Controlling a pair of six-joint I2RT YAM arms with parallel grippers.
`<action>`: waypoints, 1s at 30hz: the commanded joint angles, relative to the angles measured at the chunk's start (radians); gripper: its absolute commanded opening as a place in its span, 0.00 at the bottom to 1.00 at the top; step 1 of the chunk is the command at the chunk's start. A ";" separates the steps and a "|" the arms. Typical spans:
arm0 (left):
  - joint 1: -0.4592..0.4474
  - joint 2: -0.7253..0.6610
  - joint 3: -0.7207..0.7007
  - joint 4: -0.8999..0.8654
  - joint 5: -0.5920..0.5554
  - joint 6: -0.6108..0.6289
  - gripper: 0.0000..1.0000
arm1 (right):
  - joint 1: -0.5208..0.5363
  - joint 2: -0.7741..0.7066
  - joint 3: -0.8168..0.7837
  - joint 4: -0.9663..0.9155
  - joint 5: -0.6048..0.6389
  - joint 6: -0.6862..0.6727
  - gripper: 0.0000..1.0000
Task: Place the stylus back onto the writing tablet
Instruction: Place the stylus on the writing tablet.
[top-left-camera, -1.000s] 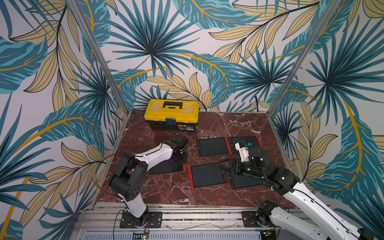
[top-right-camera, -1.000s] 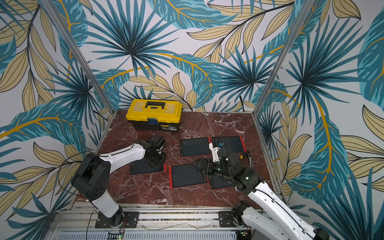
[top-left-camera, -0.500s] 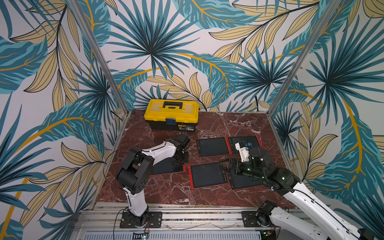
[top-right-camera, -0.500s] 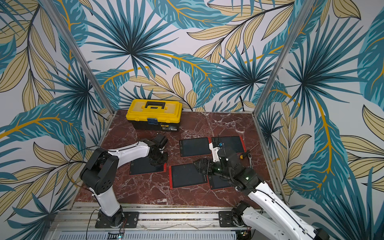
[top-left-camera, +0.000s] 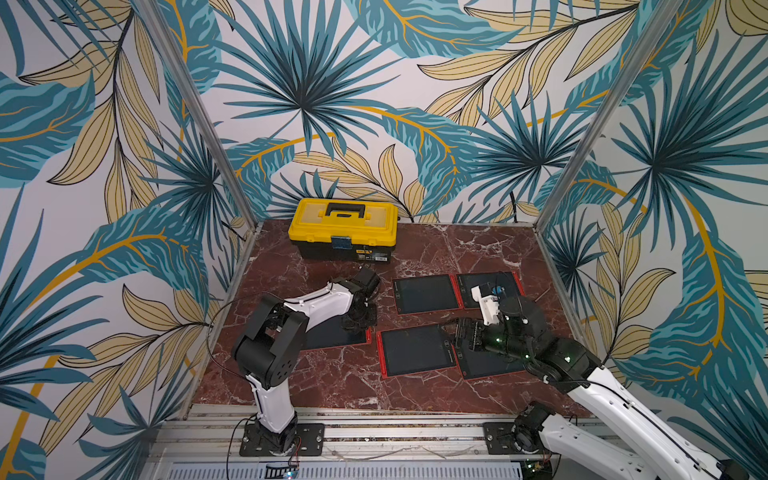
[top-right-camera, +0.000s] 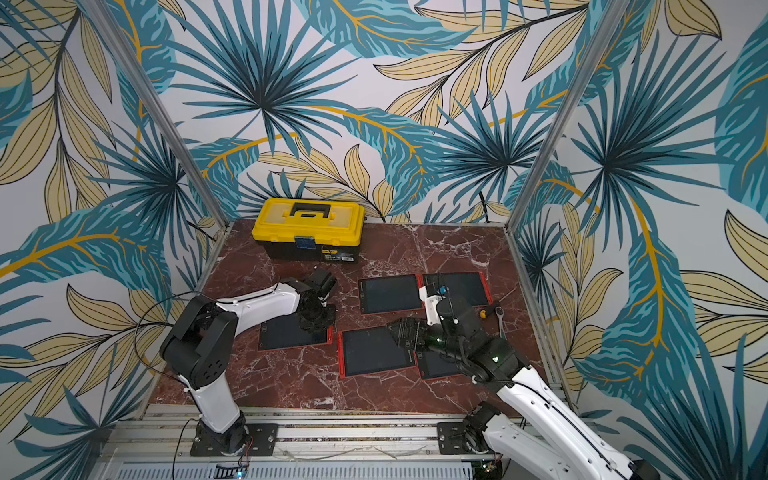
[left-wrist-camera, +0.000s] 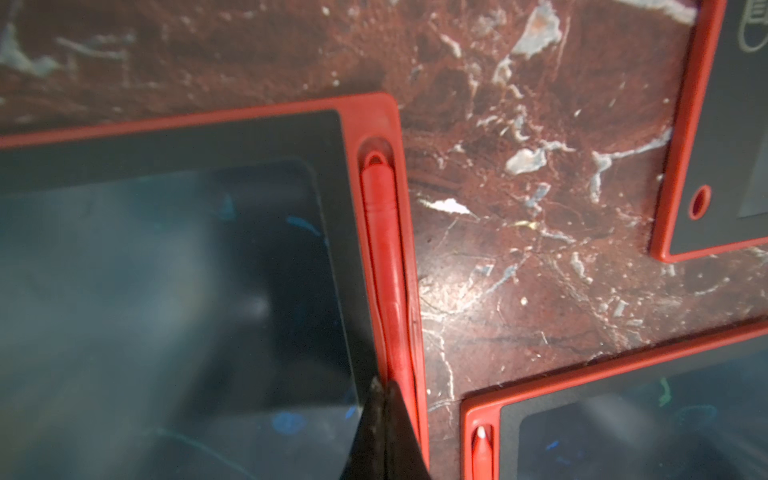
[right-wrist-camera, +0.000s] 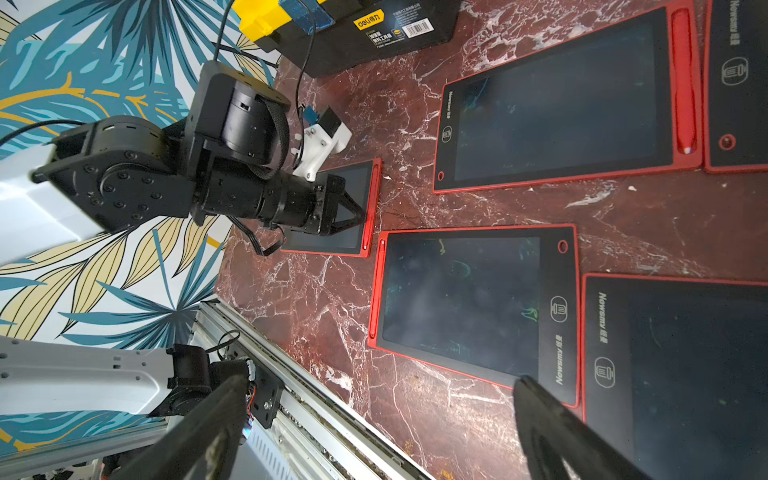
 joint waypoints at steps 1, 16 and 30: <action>-0.003 -0.018 0.011 0.008 -0.004 -0.002 0.00 | 0.005 -0.007 -0.020 0.008 0.002 0.007 1.00; -0.007 0.012 0.042 0.007 0.004 -0.006 0.00 | 0.005 0.004 -0.016 0.010 0.002 0.003 1.00; -0.028 0.068 0.041 0.008 -0.016 0.000 0.00 | 0.003 0.010 -0.016 0.011 0.003 -0.002 1.00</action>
